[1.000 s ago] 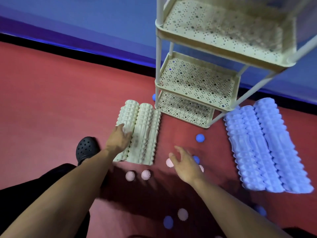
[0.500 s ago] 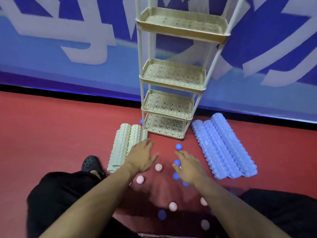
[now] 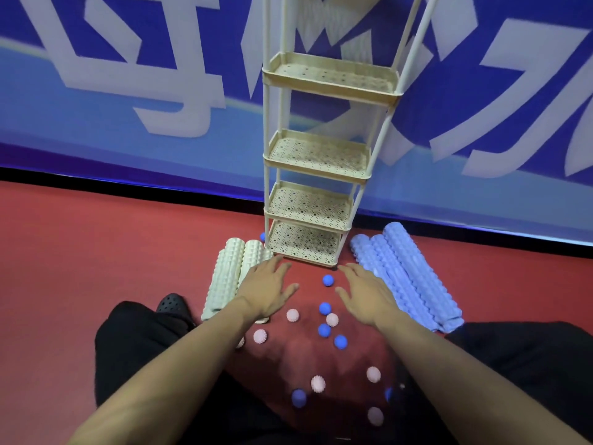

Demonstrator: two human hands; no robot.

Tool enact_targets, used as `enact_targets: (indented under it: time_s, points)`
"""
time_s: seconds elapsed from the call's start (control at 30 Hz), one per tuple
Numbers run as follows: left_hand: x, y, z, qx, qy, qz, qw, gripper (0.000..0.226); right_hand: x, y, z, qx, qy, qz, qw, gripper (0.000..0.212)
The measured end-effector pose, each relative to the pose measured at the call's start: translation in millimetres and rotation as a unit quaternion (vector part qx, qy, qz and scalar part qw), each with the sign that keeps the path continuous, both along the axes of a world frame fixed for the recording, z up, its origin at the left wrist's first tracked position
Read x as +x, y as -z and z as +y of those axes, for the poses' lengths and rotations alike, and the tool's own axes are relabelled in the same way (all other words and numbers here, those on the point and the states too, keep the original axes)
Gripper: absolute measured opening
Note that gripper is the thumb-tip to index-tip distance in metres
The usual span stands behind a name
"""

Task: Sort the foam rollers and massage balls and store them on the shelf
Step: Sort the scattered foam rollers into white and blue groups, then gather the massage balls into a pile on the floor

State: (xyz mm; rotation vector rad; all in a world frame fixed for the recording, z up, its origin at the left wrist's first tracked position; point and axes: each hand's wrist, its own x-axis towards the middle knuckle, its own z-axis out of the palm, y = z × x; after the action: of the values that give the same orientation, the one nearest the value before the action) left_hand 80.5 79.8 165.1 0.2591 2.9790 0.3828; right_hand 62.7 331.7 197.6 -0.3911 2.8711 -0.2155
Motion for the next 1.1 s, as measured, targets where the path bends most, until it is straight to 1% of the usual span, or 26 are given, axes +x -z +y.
enact_targets:
  time_s: [0.2, 0.3, 0.43, 0.53, 0.7, 0.77, 0.83, 0.93, 1.03, 1.1]
  points:
    - [-7.9, 12.0, -17.0, 0.013, -0.017, -0.016, 1.000, 0.067, -23.3, 1.7, -17.8, 0.019, -0.020, -0.007, 1.000, 0.055]
    - [-20.8, 19.1, -30.1, 0.030, -0.053, -0.021, 0.998, 0.066, -51.3, 5.9, -39.5, 0.040, -0.047, -0.015, 0.998, 0.056]
    - [-52.3, 38.2, -60.9, 0.049, -0.110, -0.028, 0.992, 0.067, -106.4, 25.5, -93.3, 0.049, -0.090, -0.035, 0.994, 0.056]
    - [-91.8, 70.2, -94.0, 0.057, -0.141, -0.042, 0.987, 0.065, -160.1, 68.2, -144.2, 0.033, -0.103, -0.066, 0.992, 0.056]
    - [-173.7, 144.5, -157.3, 0.070, -0.179, -0.069, 0.979, 0.065, -252.7, 174.6, -241.1, -0.036, -0.099, -0.128, 0.986, 0.053]
    - [-197.9, 179.1, -182.0, 0.077, -0.194, -0.069, 0.975, 0.069, -287.8, 213.9, -282.5, -0.061, -0.081, -0.128, 0.987, 0.050]
    - [-217.6, 212.7, -205.3, 0.084, -0.212, -0.064, 0.972, 0.077, -325.0, 250.4, -318.8, -0.072, -0.067, -0.102, 0.990, 0.047]
    - [-245.9, 258.6, -236.5, 0.085, -0.229, -0.062, 0.968, 0.078, -385.7, 300.6, -353.7, -0.030, -0.058, -0.088, 0.994, 0.042]
    - [-267.0, 292.3, -255.9, 0.078, -0.233, -0.054, 0.968, 0.079, -433.6, 336.4, -365.1, 0.070, -0.048, -0.083, 0.993, 0.048]
    - [-277.1, 310.6, -261.8, 0.087, -0.237, -0.044, 0.967, 0.076, -453.4, 361.0, -364.9, 0.152, -0.040, -0.096, 0.983, 0.055]
